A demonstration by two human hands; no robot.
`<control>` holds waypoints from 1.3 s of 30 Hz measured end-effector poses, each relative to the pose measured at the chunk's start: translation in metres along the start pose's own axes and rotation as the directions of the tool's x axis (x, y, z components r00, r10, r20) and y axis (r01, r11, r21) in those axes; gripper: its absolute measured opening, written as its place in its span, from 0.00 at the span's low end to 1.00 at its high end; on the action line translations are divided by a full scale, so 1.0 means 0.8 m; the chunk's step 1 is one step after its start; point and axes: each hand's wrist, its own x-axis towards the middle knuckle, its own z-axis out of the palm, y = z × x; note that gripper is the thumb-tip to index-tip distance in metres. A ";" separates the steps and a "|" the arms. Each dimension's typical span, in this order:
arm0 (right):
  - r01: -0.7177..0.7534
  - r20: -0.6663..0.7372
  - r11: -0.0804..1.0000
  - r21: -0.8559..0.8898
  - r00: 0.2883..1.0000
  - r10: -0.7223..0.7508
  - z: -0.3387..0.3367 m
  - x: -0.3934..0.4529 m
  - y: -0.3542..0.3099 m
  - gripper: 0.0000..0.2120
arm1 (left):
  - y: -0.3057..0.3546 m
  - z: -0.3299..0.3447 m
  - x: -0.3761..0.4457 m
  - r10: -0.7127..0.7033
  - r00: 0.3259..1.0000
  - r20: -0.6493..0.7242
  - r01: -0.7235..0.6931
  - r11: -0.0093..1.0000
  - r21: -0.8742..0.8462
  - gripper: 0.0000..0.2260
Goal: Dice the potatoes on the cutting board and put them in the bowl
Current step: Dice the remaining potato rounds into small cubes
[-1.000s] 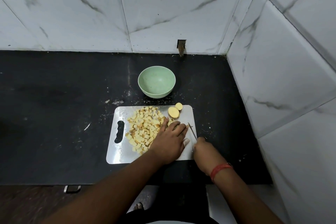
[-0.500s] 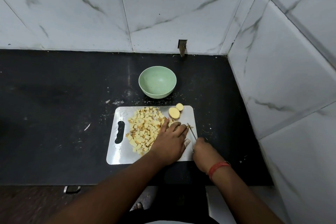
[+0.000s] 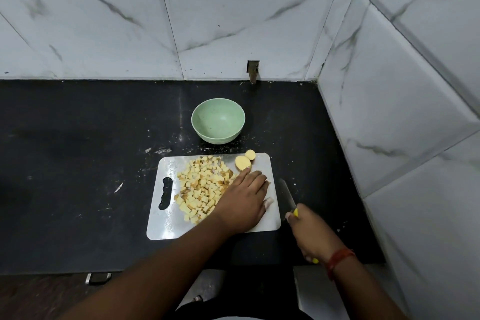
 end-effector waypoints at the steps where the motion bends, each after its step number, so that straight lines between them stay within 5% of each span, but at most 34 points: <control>1: 0.007 -0.006 0.999 0.037 1.000 -0.007 -0.003 0.000 0.000 0.10 | 0.000 0.000 0.004 0.055 0.998 0.013 -0.055 0.998 0.015 0.24; 4: 0.021 -0.017 0.996 0.087 1.000 -0.020 -0.007 0.000 0.002 0.11 | -0.003 0.001 0.013 0.141 0.986 0.084 -0.145 0.989 0.042 0.25; 12: -0.006 0.024 0.996 0.092 1.000 0.004 0.002 0.003 0.010 0.10 | -0.045 -0.006 -0.015 0.065 0.996 0.063 -0.072 0.991 0.110 0.23; 15: 0.012 0.037 0.998 0.055 0.999 -0.014 0.004 0.003 0.005 0.11 | -0.050 -0.019 -0.005 -0.075 0.995 0.060 0.073 0.996 0.043 0.23; 19: 0.038 0.043 0.999 0.029 0.998 -0.040 0.003 0.004 -0.004 0.11 | -0.058 -0.035 0.018 -0.236 0.945 0.227 0.245 0.970 -0.009 0.29; 30: 0.038 0.035 0.998 0.040 0.999 -0.039 -0.002 0.009 -0.006 0.10 | -0.070 -0.038 0.084 -0.147 0.895 0.420 0.135 0.989 0.059 0.28; 35: 0.036 0.016 0.997 0.068 0.999 -0.037 -0.006 0.009 -0.001 0.10 | -0.061 -0.037 0.082 -0.202 0.897 0.392 0.271 0.954 -0.127 0.26; 39: 0.042 0.009 0.997 0.066 0.999 -0.042 -0.006 0.009 -0.002 0.10 | -0.042 -0.047 0.079 -0.130 0.911 0.392 0.232 0.946 -0.227 0.22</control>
